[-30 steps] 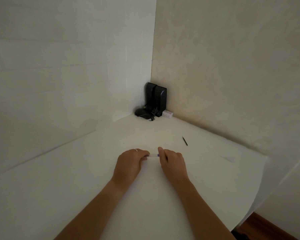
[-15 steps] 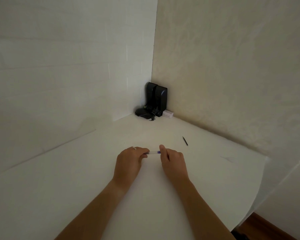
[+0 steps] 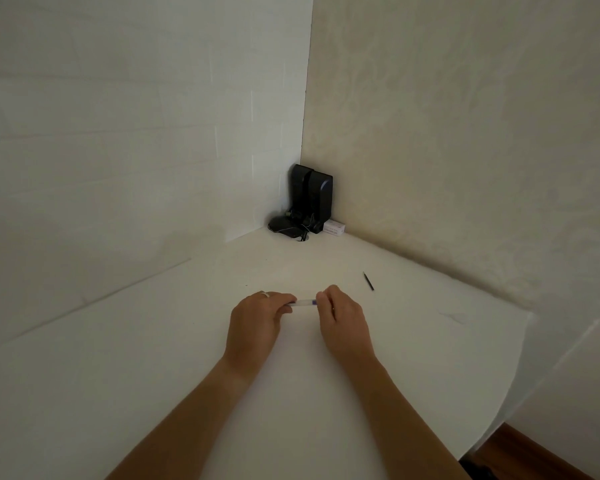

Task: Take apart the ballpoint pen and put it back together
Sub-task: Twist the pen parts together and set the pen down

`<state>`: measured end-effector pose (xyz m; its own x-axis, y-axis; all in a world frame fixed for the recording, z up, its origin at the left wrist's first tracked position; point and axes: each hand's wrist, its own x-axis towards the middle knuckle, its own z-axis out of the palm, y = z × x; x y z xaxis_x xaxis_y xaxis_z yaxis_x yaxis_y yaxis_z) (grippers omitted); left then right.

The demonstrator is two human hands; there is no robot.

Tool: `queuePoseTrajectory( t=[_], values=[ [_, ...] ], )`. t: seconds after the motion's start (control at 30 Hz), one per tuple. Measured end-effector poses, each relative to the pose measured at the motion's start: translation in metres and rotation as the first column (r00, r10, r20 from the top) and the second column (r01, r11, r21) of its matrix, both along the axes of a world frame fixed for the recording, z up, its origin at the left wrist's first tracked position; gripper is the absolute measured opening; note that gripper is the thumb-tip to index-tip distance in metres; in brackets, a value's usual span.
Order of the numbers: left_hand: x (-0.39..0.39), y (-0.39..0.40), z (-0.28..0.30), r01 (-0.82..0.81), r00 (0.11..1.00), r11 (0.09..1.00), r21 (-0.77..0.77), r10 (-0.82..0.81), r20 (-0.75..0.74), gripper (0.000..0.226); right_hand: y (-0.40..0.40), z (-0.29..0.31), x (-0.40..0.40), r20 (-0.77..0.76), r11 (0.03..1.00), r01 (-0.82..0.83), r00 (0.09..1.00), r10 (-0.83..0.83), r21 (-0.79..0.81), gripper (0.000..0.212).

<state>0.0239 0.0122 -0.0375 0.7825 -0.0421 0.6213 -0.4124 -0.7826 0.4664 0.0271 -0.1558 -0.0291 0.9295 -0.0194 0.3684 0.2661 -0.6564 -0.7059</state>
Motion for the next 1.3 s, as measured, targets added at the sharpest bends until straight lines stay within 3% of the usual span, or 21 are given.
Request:
queuePoseTrajectory(
  t=[0.13, 0.3, 0.5, 0.63, 0.83, 1.03, 1.3],
  values=[
    [0.001, 0.001, -0.001, -0.001, 1.000, 1.000, -0.002, 0.001, 0.005, 0.023, -0.003, -0.003, 0.002, 0.058, 0.998, -0.038, 0.997, 0.041, -0.052, 0.037],
    [0.001, -0.001, 0.000, 0.007, 1.000, 1.000, -0.002, -0.007, 0.017, 0.020, -0.002, 0.000, -0.002, 0.012, 0.999, 0.010, 1.000, -0.010, 0.047, 0.044],
    [-0.001, 0.000, 0.000, 0.007, 1.000, 1.000, -0.026, -0.007, -0.019, 0.024, -0.004, 0.001, -0.001, 0.071, 0.994, -0.108, 0.992, 0.107, 0.013, 0.031],
    [0.000, -0.002, 0.002, 0.003, 1.000, 1.000, -0.008, -0.003, 0.002, 0.016, -0.004, 0.000, 0.002, 0.075, 0.998, -0.022, 0.997, 0.017, 0.053, 0.033],
    [0.003, 0.006, -0.004, 0.098, 0.993, 0.987, 0.127, -0.088, -0.078, 0.038, -0.004, -0.002, 0.001, 0.170, 1.000, 0.030, 0.985, -0.030, 0.004, 0.024],
    [0.002, 0.010, 0.000, 0.023, 0.999, 0.999, 0.049, -0.021, -0.050, 0.016, -0.004, -0.004, 0.004, 0.148, 0.999, -0.008, 0.989, 0.014, -0.041, 0.030],
    [0.003, 0.005, 0.002, -0.048, 0.999, 0.995, 0.090, 0.046, 0.022, 0.022, -0.006, -0.004, 0.007, 0.091, 0.999, -0.018, 0.996, 0.021, -0.036, 0.032]
  ],
)
